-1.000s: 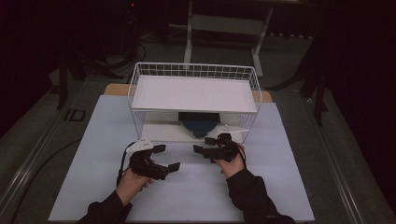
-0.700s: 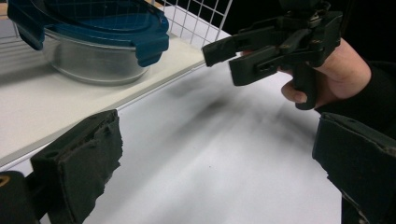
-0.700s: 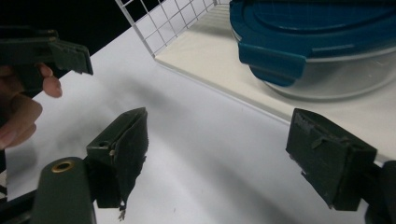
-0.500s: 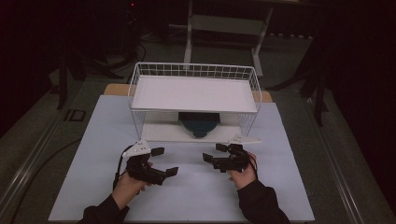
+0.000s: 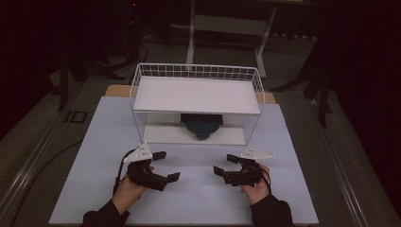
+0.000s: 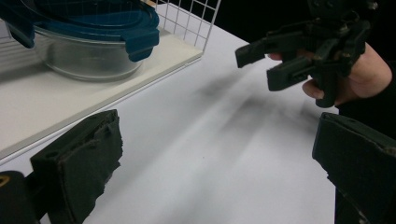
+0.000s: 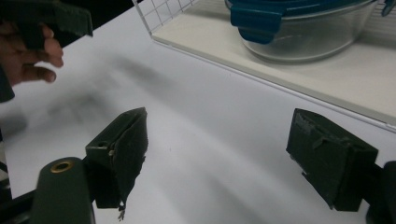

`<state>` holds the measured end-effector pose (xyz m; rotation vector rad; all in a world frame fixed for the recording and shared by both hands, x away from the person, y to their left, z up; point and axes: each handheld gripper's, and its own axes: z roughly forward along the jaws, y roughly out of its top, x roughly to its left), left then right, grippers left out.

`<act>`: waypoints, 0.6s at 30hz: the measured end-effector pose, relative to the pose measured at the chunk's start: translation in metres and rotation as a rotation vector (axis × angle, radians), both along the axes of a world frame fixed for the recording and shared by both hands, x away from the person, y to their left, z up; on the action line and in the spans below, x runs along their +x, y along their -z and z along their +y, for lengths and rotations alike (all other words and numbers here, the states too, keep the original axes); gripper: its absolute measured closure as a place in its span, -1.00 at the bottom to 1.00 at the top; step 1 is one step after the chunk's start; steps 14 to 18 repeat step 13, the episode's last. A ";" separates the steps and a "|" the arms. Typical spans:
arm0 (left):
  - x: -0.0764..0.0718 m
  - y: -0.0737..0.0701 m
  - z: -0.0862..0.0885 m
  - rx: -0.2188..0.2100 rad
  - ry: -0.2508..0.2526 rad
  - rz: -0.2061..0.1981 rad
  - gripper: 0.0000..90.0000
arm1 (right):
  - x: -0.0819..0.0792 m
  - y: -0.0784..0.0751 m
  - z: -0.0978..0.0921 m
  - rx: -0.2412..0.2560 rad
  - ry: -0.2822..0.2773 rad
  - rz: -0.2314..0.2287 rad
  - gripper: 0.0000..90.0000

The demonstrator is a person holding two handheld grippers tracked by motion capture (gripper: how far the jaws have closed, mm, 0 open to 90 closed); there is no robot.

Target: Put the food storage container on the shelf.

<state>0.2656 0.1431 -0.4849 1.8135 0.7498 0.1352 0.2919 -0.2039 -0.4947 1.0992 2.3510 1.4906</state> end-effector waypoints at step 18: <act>-0.001 0.001 -0.003 0.003 0.020 -0.005 -0.96 | -0.011 0.005 -0.021 -0.014 0.034 -0.015 -0.55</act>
